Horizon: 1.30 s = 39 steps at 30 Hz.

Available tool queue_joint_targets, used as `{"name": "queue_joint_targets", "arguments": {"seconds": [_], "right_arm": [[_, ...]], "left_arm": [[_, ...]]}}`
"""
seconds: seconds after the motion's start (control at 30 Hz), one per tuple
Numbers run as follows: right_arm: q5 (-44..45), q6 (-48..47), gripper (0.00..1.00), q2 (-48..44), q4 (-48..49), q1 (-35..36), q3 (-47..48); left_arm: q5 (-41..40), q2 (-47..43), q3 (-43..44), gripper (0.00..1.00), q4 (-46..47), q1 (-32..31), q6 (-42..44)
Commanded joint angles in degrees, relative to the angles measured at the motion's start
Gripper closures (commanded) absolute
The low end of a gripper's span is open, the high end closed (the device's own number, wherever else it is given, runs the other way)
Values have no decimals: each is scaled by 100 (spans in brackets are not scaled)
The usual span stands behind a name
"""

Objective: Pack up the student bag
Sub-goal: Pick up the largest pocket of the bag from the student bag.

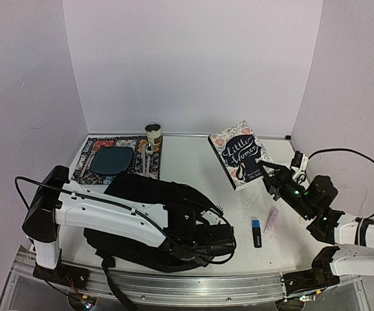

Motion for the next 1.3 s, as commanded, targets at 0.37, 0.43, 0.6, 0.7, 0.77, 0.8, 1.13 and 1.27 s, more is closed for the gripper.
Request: {"name": "queue_joint_targets", "arguments": {"seconds": [0.37, 0.43, 0.6, 0.7, 0.77, 0.8, 1.13, 1.27], "right_arm": [[-261, -152, 100, -246, 617, -15, 252], [-337, -193, 100, -264, 487, -17, 322], [-474, -311, 100, -359, 52, -18, 449], [-617, -409, 100, -456, -270, -17, 583], [-679, -475, 100, -578, -525, -17, 641], [-667, -508, 100, -676, -661, -17, 656], [-934, -681, 100, -1667, -3194, -30, 1112], [-1643, -468, 100, -1470, -3571, -30, 1451]], "left_arm": [[-410, -161, 422, 67, -744, 278, -98], [-369, -291, 513, 79, -745, 309, -31], [-234, -664, 661, 100, -729, 418, 61], [-175, -914, 659, 100, -716, 550, 78], [-131, -1150, 599, 100, -712, 674, 71], [-109, -1270, 559, 100, -702, 778, 77], [246, -2673, -124, 100, 145, 1588, 223], [458, -3080, -511, 100, 640, 1757, 360]]}}
